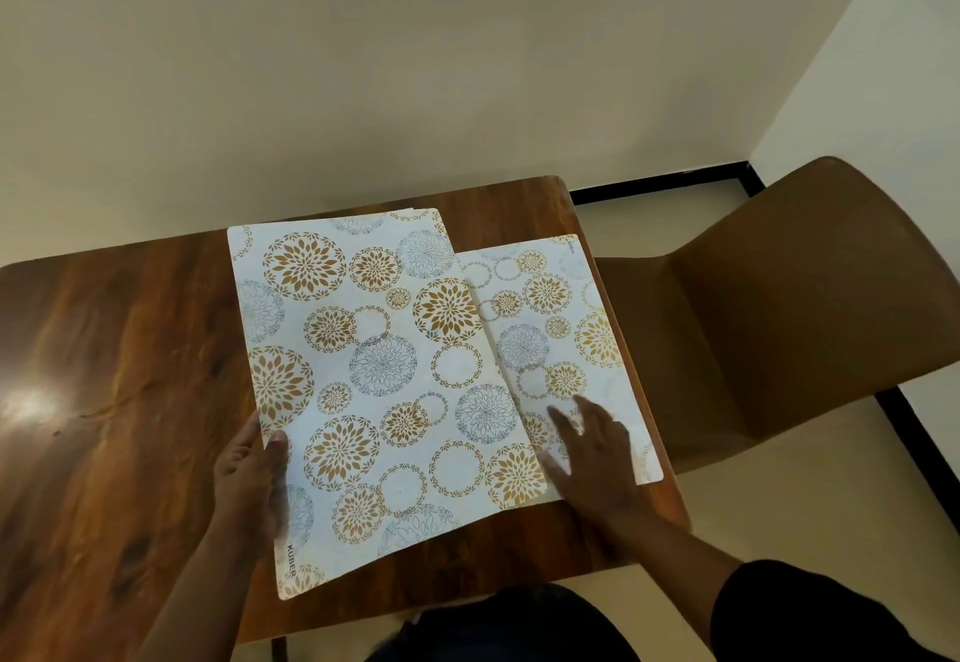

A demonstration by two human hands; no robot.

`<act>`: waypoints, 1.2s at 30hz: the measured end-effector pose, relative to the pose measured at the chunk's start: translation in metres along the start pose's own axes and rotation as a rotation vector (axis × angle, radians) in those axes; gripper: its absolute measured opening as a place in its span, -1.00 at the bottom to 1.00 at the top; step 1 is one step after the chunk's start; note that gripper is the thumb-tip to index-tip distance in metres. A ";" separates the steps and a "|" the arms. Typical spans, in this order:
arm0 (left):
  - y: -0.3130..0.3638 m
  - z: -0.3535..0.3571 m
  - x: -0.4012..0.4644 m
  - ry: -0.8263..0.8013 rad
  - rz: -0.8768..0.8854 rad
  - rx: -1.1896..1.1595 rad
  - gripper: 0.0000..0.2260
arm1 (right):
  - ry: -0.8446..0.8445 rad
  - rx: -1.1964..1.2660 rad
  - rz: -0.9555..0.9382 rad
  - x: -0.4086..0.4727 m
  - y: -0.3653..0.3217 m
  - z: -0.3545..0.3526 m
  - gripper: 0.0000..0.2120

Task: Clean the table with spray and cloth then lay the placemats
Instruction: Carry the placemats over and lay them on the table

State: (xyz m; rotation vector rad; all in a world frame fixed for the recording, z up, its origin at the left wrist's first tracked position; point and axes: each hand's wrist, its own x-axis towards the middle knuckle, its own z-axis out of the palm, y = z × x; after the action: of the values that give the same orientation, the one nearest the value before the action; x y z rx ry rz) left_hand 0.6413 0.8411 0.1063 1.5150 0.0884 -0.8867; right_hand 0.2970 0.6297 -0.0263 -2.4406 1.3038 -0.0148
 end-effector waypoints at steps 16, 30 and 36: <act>-0.006 0.006 0.010 -0.015 -0.049 -0.007 -0.61 | -0.292 -0.136 -0.204 -0.020 0.004 0.000 0.15; -0.003 0.007 0.016 -0.025 -0.051 0.005 -0.67 | -0.320 -0.131 -0.208 -0.014 0.005 0.005 0.19; 0.001 0.005 0.017 -0.003 -0.059 0.015 -0.67 | -0.373 -0.094 -0.178 -0.014 0.005 0.003 0.22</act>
State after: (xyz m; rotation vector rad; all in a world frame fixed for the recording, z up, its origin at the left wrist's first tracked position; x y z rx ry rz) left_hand 0.6520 0.8291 0.0982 1.5316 0.1247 -0.9389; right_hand 0.2862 0.6395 -0.0288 -2.4738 0.9422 0.4425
